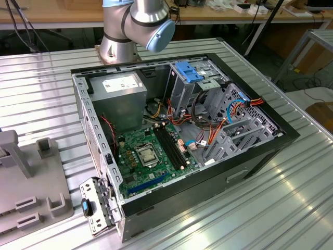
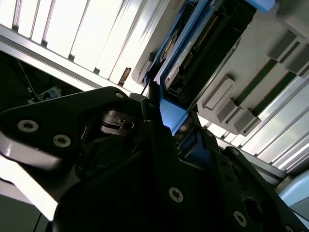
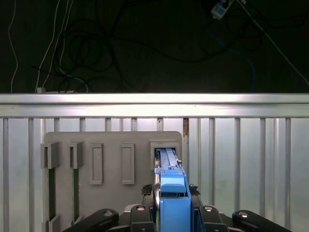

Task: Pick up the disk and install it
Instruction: 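Pick up the disk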

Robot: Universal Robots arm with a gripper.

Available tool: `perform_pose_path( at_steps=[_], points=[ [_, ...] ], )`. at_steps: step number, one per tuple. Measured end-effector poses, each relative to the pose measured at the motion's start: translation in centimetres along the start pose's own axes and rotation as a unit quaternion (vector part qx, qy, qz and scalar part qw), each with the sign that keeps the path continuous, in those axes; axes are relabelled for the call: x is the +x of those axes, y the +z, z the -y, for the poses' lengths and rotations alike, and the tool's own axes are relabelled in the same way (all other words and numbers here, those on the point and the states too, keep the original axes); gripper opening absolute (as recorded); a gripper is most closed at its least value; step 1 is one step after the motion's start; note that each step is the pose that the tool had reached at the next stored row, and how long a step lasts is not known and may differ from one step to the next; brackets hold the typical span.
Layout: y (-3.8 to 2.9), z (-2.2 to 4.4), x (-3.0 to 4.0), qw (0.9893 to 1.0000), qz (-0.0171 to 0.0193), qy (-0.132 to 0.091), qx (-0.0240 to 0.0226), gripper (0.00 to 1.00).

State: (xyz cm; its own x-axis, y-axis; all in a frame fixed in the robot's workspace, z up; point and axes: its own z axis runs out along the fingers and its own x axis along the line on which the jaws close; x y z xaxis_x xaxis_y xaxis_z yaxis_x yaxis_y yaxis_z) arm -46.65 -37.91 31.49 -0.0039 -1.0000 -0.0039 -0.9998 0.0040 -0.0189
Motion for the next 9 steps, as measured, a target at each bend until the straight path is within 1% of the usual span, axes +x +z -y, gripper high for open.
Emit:
perform_pose_path(
  at_steps=[3, 5, 9],
  points=[
    [-0.19, 0.02, 0.00, 1.0000, -0.0026, 0.000, 0.0001, 0.37],
    [-0.42, 0.03, 0.00, 1.0000, -0.0054, 0.000, 0.0001, 0.37],
    [-0.46, 0.03, 0.00, 1.0000, -0.0060, 0.000, 0.0001, 0.37]
  ],
)
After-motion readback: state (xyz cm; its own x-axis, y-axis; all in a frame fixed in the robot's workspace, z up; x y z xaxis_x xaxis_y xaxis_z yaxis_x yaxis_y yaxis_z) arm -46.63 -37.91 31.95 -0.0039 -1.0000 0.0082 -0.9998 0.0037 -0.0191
